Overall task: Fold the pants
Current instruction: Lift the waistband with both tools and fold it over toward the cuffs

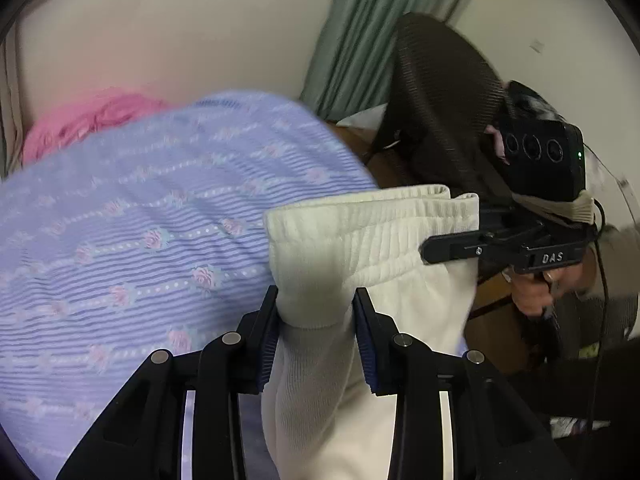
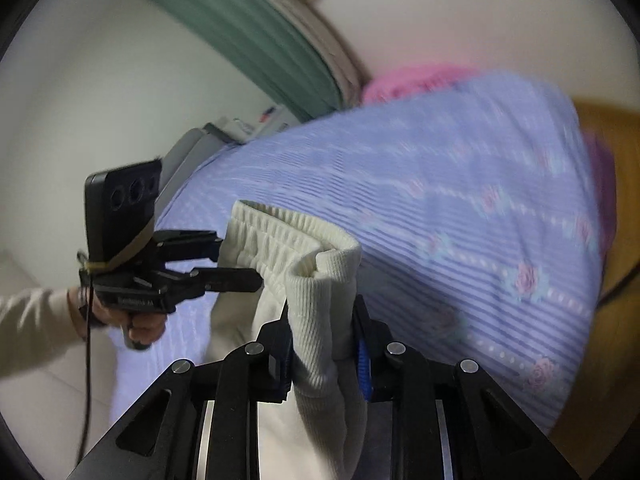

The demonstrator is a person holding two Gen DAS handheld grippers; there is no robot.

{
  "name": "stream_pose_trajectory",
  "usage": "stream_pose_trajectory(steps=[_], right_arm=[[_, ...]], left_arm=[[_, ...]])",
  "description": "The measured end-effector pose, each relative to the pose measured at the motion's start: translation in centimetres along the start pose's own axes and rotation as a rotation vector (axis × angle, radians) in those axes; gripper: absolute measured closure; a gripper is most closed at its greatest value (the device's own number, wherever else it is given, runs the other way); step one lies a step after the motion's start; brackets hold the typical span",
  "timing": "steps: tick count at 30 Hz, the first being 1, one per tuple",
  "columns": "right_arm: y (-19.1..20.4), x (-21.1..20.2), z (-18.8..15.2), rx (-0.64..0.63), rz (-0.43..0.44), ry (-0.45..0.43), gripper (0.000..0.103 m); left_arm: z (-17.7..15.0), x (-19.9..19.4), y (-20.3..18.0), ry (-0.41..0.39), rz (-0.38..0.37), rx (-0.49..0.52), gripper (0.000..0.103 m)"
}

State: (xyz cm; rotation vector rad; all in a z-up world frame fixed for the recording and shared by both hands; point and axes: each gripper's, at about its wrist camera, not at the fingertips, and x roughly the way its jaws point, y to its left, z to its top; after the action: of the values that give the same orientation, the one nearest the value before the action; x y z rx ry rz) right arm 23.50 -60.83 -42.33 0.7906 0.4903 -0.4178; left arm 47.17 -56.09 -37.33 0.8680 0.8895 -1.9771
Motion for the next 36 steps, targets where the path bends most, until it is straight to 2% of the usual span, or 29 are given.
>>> stream_pose_trajectory(steps=[5, 9, 13, 16, 19, 21, 24, 27, 31, 36], right_arm=[[7.6, -3.8, -1.7, -0.189, -0.019, -0.036, 0.077], [12.9, -5.7, -5.0, -0.309, -0.043, -0.027, 0.077], [18.1, -7.1, -10.0, -0.481, -0.100, -0.022, 0.077], [20.8, -8.0, -14.1, -0.616, -0.157, -0.040, 0.078], [24.1, -7.5, -19.0, -0.824, -0.227, -0.060, 0.078], [25.6, -7.2, -21.9, -0.907, -0.244, -0.060, 0.078], [27.6, -6.5, -25.1, -0.992, -0.231, -0.044, 0.078], [29.0, -5.9, -27.6, -1.032, -0.195, -0.011, 0.079], [30.8, -5.8, -30.2, -1.075, -0.158, 0.012, 0.079], [31.9, -6.3, -32.2, -1.129, -0.113, -0.017, 0.079]], left_arm=[[-3.9, -5.7, -4.2, -0.036, 0.035, 0.071, 0.068], [-8.3, -8.4, -8.3, -0.026, 0.102, 0.155, 0.068], [-13.2, -9.9, -12.4, -0.034, 0.206, 0.240, 0.069], [-17.6, -10.1, -15.4, -0.035, 0.307, 0.395, 0.070], [-21.5, -9.7, -16.4, -0.019, 0.366, 0.464, 0.071], [-24.0, -9.3, -17.0, -0.012, 0.405, 0.515, 0.071], [-27.0, -8.7, -17.5, 0.016, 0.437, 0.566, 0.072], [-30.1, -8.4, -18.0, 0.063, 0.445, 0.560, 0.072], [-32.1, -9.1, -18.8, 0.075, 0.475, 0.619, 0.072], [-34.1, -10.7, -20.6, 0.061, 0.531, 0.719, 0.073]])
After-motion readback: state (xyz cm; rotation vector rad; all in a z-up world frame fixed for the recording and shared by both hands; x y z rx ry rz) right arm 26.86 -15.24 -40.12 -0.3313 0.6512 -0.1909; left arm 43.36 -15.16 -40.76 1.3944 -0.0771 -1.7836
